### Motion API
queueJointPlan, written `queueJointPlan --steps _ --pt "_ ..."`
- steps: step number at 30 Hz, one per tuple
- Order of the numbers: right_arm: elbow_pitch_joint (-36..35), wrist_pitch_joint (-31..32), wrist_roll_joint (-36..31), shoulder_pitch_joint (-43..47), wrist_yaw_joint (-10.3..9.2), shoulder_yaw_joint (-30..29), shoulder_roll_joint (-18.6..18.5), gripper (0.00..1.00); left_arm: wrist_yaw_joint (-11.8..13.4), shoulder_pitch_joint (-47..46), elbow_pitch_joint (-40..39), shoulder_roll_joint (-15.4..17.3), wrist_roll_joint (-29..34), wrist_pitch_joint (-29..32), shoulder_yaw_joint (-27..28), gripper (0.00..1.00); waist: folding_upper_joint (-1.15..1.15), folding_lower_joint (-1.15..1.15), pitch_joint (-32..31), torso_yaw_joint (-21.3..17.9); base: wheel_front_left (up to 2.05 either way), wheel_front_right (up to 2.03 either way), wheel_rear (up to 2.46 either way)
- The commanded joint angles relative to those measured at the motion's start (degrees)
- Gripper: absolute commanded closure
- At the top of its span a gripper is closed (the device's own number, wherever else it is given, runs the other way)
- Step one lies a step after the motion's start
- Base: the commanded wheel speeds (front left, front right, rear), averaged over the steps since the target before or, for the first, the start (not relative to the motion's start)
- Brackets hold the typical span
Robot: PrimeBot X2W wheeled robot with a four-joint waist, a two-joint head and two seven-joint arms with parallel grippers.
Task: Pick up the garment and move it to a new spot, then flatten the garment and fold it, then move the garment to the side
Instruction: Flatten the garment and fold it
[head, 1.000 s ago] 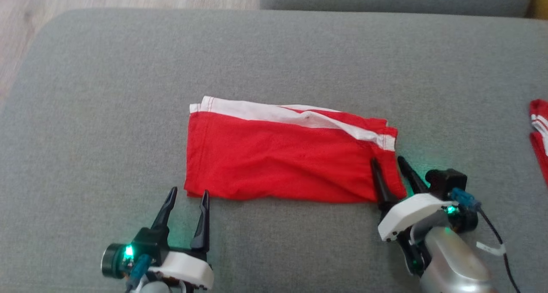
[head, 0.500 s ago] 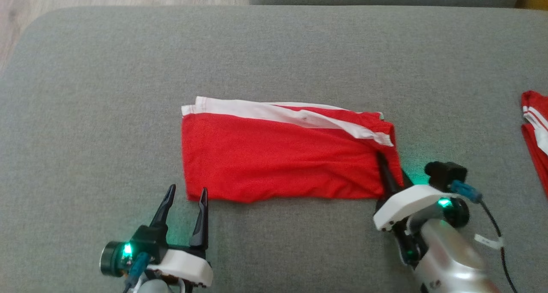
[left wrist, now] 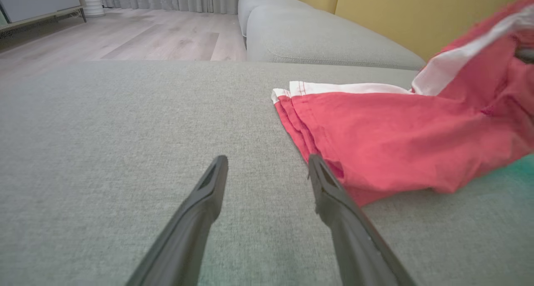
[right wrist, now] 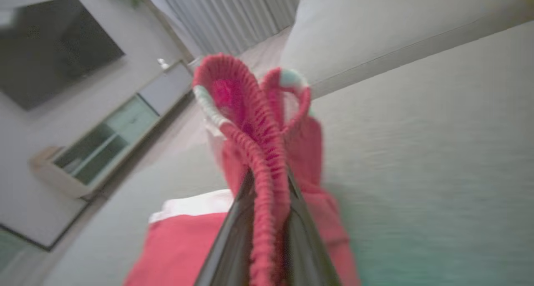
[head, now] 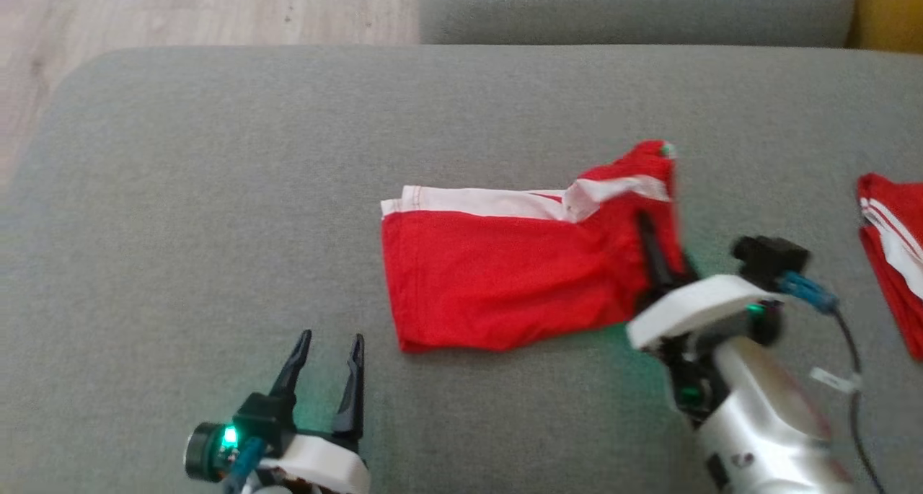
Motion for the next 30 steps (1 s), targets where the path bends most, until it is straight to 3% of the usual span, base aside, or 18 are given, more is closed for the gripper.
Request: queueJointPlan --steps 1,5,9,10,11,12,17,21,30 --pt "-4.0 1.0 3.7 -0.9 -0.04 4.4 1.1 1.0 0.0 -0.5 -1.1 0.1 -0.5 -0.3 0.9 0.0 0.0 0.0 -0.8 1.3 0.0 0.0 0.0" --pt "-7.8 3.1 10.4 -1.3 -0.04 12.2 1.1 1.0 0.2 -0.3 -0.7 0.1 -1.1 -0.3 -0.6 0.0 0.0 0.0 -1.4 4.6 0.0 0.0 0.0" --pt "-5.2 1.9 11.3 -3.5 -0.04 16.3 1.1 1.0 0.0 -0.3 -0.2 0.1 -1.0 -0.3 -2.0 0.0 0.0 0.0 -1.3 8.5 0.0 0.0 0.0" --pt "-4.1 1.5 11.4 -4.1 -0.04 17.4 1.1 0.77 0.1 -0.2 0.0 0.1 -1.0 -0.3 -2.0 0.0 0.0 0.0 -1.2 9.3 0.0 0.0 0.0" --pt "-3.4 1.2 12.2 -4.6 -0.04 18.5 1.1 0.13 0.0 -0.2 0.1 0.1 -0.9 -0.3 -2.1 0.0 0.0 0.0 -1.2 10.0 0.0 0.0 0.0" --pt "-2.8 0.5 13.1 -5.0 -0.04 19.4 1.1 0.0 -0.1 -0.2 0.3 0.1 -0.7 -0.3 -2.0 0.0 0.0 0.0 -1.1 10.4 0.0 0.0 0.0" --pt "-0.3 -2.5 12.8 -7.5 -0.04 22.9 1.1 0.0 -0.1 -0.4 0.5 0.1 0.1 -0.3 -0.6 0.0 0.0 0.0 -1.4 10.0 0.0 0.0 0.0" --pt "2.3 -3.2 10.4 -7.9 -0.04 21.4 1.1 0.0 -0.2 -0.7 0.0 0.1 0.4 -0.3 0.3 0.0 0.0 0.0 -1.9 7.9 0.0 0.0 0.0" --pt "-0.2 -3.3 -13.1 -0.8 -0.04 -2.2 1.1 0.0 0.5 -1.6 -1.5 0.1 1.2 -0.3 2.4 0.0 0.0 0.0 -3.9 0.2 0.0 0.0 0.0"
